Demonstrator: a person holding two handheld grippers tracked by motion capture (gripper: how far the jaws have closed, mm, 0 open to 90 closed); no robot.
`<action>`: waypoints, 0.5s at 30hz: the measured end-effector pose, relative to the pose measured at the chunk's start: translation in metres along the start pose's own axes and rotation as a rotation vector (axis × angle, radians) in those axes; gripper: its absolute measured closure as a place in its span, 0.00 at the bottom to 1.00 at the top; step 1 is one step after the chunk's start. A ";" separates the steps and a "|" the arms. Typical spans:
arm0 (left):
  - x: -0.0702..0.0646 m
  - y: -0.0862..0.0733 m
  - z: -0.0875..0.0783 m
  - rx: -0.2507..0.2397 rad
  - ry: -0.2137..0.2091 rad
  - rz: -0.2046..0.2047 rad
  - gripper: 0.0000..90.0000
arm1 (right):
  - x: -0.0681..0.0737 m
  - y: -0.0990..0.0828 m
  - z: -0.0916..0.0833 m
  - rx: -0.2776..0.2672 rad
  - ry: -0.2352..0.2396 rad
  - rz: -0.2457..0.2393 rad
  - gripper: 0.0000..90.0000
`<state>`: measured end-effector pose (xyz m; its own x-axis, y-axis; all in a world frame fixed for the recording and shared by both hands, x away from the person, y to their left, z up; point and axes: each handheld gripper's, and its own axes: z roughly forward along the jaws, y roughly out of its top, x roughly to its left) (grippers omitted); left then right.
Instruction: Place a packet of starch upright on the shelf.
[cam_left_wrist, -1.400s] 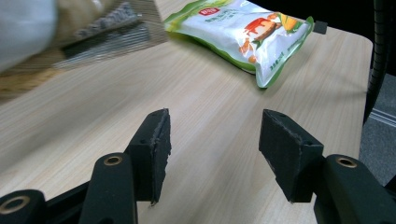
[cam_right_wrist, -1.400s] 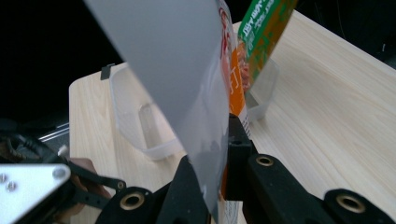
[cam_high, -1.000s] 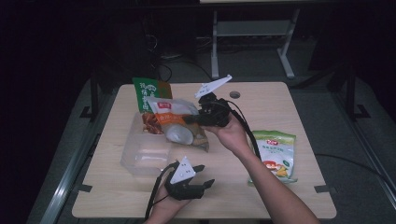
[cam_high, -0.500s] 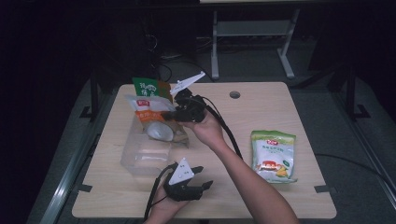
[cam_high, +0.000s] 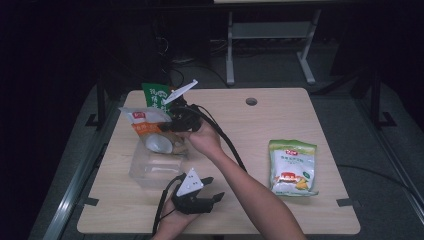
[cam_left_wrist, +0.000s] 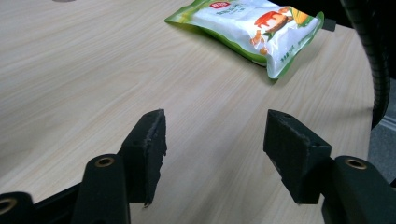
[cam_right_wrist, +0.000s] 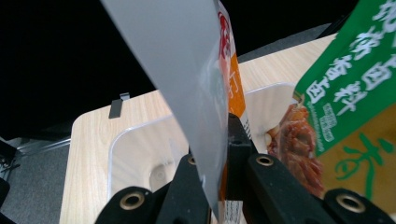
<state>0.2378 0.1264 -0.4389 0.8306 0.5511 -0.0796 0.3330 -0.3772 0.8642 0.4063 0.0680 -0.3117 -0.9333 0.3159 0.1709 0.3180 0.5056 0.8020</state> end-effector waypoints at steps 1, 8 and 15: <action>0.000 0.000 0.000 -0.002 0.003 0.002 0.42 | 0.000 0.000 0.004 0.001 0.008 0.009 1.00; 0.002 0.000 -0.001 -0.008 0.008 -0.004 0.43 | -0.006 -0.006 0.024 -0.013 0.055 0.031 1.00; 0.004 0.001 -0.004 -0.015 0.008 -0.001 0.42 | -0.006 -0.013 0.041 -0.005 0.075 0.033 1.00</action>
<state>0.2393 0.1316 -0.4364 0.8266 0.5575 -0.0766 0.3273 -0.3656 0.8713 0.4147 0.0918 -0.3468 -0.9325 0.2705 0.2395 0.3477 0.4919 0.7982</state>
